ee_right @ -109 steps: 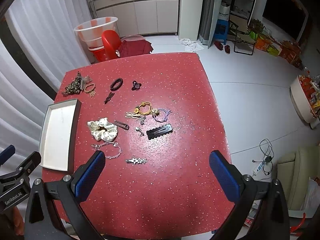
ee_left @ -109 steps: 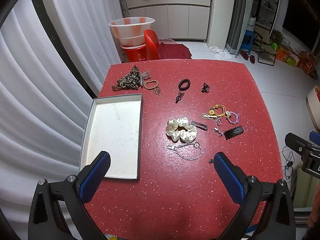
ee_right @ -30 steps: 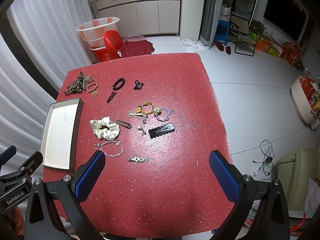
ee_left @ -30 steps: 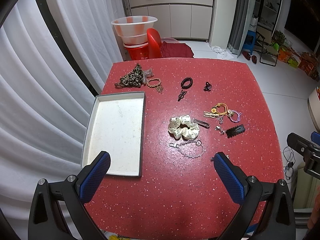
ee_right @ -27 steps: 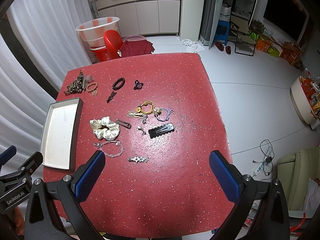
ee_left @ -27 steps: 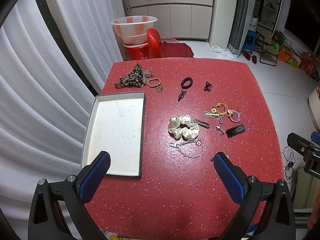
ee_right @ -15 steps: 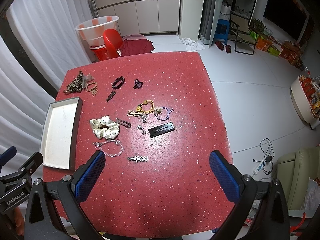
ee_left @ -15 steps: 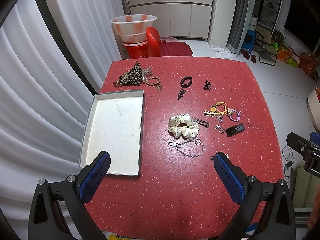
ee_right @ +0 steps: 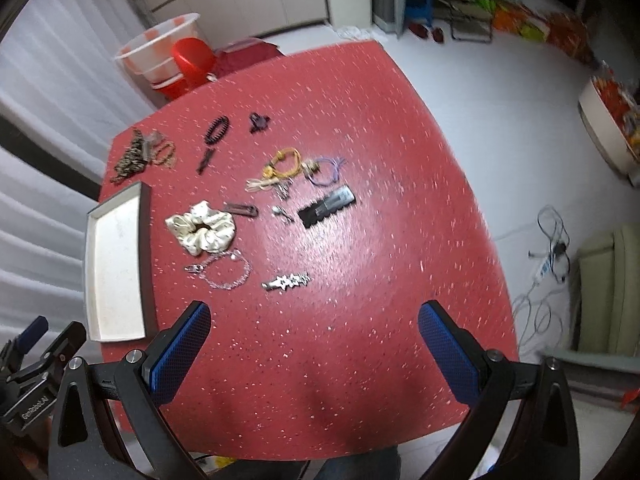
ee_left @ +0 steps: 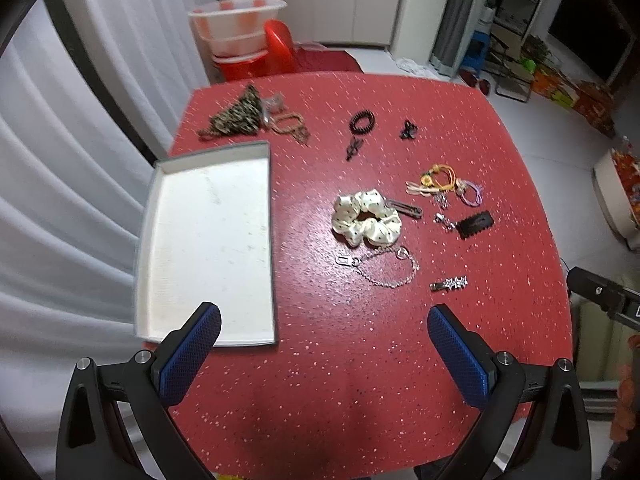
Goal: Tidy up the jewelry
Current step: 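Move the left tool to the white polka-dot scrunchie while the right tool approaches the lavender hair tie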
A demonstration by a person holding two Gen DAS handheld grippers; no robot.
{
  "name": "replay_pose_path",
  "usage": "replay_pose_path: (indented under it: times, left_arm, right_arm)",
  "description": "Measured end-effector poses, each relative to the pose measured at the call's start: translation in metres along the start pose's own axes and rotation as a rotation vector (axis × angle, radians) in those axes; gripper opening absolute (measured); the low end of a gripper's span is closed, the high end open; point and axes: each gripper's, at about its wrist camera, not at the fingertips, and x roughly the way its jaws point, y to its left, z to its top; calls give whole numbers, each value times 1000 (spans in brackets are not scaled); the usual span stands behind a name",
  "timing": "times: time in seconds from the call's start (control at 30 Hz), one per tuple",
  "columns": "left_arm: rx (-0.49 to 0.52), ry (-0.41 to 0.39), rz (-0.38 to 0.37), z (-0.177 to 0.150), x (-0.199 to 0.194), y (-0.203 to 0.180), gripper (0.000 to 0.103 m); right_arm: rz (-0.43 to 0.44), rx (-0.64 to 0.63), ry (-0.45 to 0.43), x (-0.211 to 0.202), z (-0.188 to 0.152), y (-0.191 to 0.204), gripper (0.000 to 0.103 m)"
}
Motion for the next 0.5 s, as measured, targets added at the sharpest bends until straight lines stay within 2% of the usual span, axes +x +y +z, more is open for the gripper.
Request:
replay_pose_path:
  times: [0.27, 0.5]
  left_arm:
    - [-23, 48, -68, 21, 52, -10, 103]
    - [-66, 55, -54, 43, 93, -25, 103]
  right_arm:
    - [-42, 36, 46, 33, 2, -6, 103]
    - [-50, -66, 51, 72, 40, -8, 103]
